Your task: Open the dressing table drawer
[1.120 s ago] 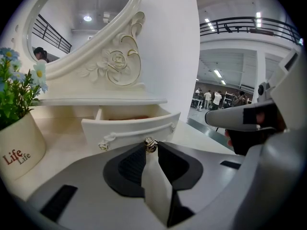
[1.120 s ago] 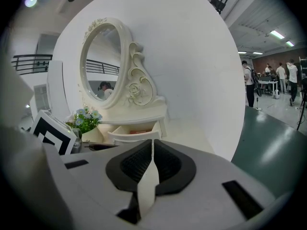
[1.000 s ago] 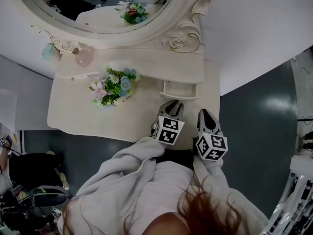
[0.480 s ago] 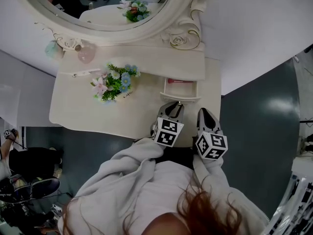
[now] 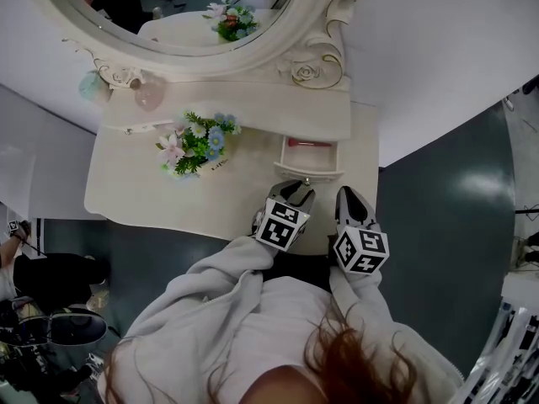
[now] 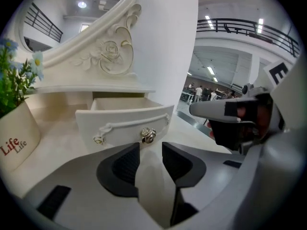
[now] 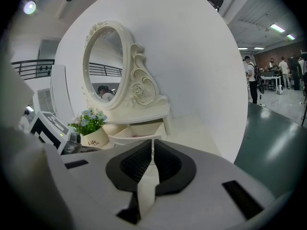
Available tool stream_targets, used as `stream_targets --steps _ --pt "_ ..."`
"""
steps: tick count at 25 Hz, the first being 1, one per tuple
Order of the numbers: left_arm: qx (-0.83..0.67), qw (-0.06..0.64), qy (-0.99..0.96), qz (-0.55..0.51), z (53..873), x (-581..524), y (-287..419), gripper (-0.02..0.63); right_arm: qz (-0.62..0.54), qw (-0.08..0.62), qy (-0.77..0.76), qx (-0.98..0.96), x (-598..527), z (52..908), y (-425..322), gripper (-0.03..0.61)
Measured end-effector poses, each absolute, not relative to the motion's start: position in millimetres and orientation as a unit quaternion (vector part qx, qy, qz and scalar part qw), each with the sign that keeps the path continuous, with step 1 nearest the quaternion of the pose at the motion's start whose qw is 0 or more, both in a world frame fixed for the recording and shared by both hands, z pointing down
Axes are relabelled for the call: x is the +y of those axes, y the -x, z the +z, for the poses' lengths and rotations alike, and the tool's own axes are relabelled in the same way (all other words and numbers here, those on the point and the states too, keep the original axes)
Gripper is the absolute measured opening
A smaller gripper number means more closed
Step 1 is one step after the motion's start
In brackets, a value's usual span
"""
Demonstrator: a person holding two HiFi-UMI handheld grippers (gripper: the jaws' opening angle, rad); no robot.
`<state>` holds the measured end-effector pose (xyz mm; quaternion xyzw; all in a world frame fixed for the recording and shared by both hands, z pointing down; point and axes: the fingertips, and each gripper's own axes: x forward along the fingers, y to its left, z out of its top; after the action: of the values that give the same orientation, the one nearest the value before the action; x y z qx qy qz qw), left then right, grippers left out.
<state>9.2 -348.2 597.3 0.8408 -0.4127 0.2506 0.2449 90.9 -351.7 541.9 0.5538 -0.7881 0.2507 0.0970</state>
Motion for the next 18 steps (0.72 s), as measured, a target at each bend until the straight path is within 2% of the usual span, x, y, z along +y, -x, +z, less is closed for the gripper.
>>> stream_targets --steps 2,9,14,18 --pt "-0.383 0.254 -0.849 0.260 600 -341 -11 0.187 0.253 0.098 -0.556 -0.785 -352 543 -92 0.040" --pt "-0.319 0.266 -0.865 0.283 600 -322 -8 0.192 0.258 0.101 -0.553 -0.786 -354 544 -88 0.040" --pt "-0.291 0.243 -0.877 0.296 586 -316 5 0.190 0.264 0.111 -0.547 -0.787 -356 549 -86 0.040" --pt "-0.269 0.263 -0.886 0.273 570 -313 16 0.179 0.268 0.115 -0.544 -0.787 -356 551 -87 0.040"
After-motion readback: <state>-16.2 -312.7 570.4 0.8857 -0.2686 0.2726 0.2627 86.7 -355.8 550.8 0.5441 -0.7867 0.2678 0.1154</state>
